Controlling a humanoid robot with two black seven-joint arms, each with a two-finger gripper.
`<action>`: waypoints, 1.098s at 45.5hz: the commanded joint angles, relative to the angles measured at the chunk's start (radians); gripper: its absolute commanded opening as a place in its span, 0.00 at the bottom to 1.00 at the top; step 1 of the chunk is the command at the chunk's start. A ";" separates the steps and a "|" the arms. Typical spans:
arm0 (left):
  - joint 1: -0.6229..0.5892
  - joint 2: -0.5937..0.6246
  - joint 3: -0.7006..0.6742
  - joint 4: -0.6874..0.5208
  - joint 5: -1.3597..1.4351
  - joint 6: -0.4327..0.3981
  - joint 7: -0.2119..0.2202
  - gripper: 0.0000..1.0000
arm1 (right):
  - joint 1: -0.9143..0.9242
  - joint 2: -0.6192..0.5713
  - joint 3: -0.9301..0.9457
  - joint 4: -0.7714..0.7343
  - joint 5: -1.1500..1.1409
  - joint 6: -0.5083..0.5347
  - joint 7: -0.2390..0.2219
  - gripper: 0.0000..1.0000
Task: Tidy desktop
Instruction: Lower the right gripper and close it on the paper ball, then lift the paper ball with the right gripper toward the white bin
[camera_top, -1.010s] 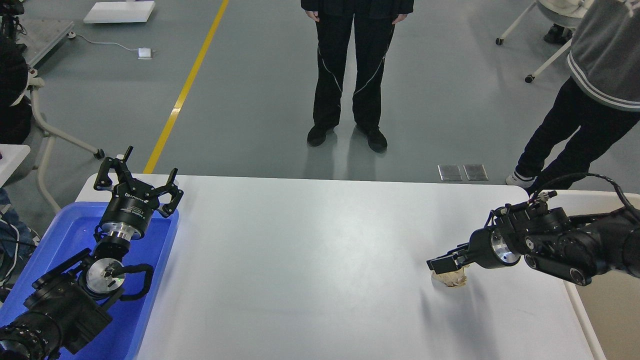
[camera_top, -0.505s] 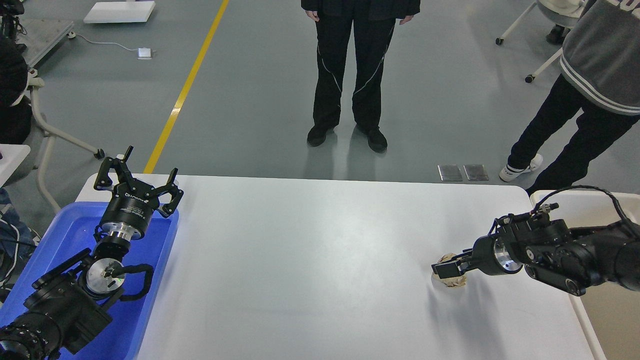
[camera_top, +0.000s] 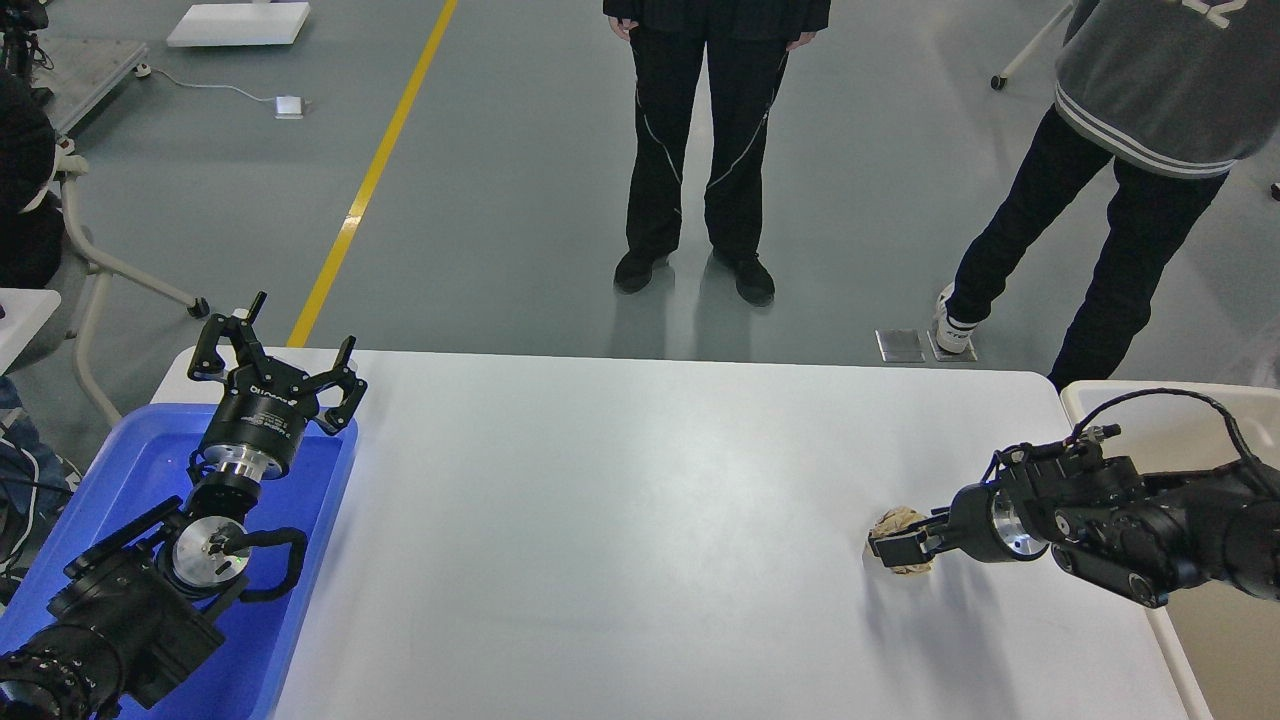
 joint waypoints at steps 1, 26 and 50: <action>0.000 0.000 0.000 0.000 0.000 0.000 0.000 1.00 | -0.014 0.005 0.000 -0.023 0.000 -0.020 0.002 0.98; 0.000 0.000 0.000 0.000 0.000 0.000 0.000 1.00 | -0.048 0.008 -0.003 -0.057 0.000 -0.059 0.084 0.59; 0.000 0.000 0.000 0.000 0.000 0.000 0.000 1.00 | -0.051 0.004 0.000 -0.103 0.006 -0.061 0.083 0.00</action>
